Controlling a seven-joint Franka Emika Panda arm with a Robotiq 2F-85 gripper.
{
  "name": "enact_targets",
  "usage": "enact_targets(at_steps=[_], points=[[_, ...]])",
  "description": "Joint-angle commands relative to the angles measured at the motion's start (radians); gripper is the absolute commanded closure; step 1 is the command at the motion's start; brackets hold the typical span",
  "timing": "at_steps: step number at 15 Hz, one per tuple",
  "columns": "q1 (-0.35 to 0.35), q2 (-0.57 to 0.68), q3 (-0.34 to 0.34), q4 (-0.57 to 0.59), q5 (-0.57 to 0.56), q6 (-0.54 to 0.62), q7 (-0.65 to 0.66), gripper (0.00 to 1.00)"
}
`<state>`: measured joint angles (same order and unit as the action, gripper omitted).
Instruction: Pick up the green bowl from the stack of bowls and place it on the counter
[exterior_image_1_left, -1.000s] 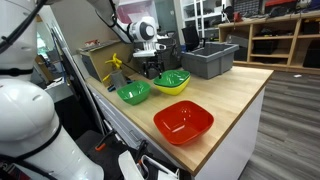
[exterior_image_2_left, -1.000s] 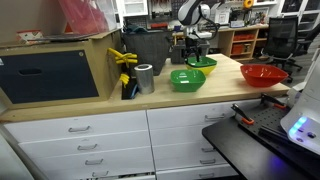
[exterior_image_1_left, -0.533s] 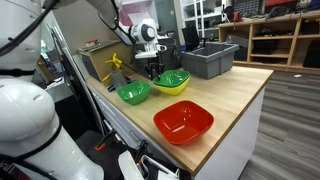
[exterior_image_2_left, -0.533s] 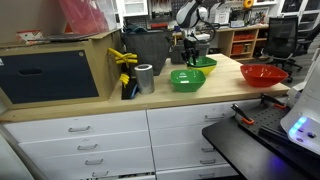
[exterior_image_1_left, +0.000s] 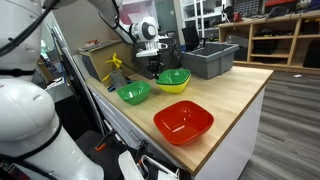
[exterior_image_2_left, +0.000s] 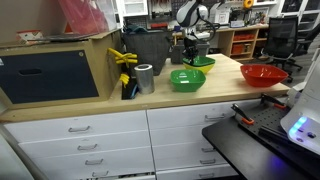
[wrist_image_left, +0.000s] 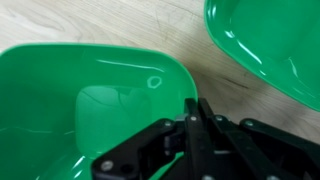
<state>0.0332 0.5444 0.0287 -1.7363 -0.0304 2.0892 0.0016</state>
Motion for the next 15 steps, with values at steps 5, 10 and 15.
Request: enact_targets(at_steps=[5, 10, 15], points=[[0.010, -0.036, -0.007, 0.021, -0.009, -0.068, 0.009, 0.99], [0.022, -0.105, -0.019, 0.053, -0.045, -0.149, 0.029, 0.99], [0.027, -0.164, -0.024, 0.082, -0.146, -0.220, 0.030, 0.99]])
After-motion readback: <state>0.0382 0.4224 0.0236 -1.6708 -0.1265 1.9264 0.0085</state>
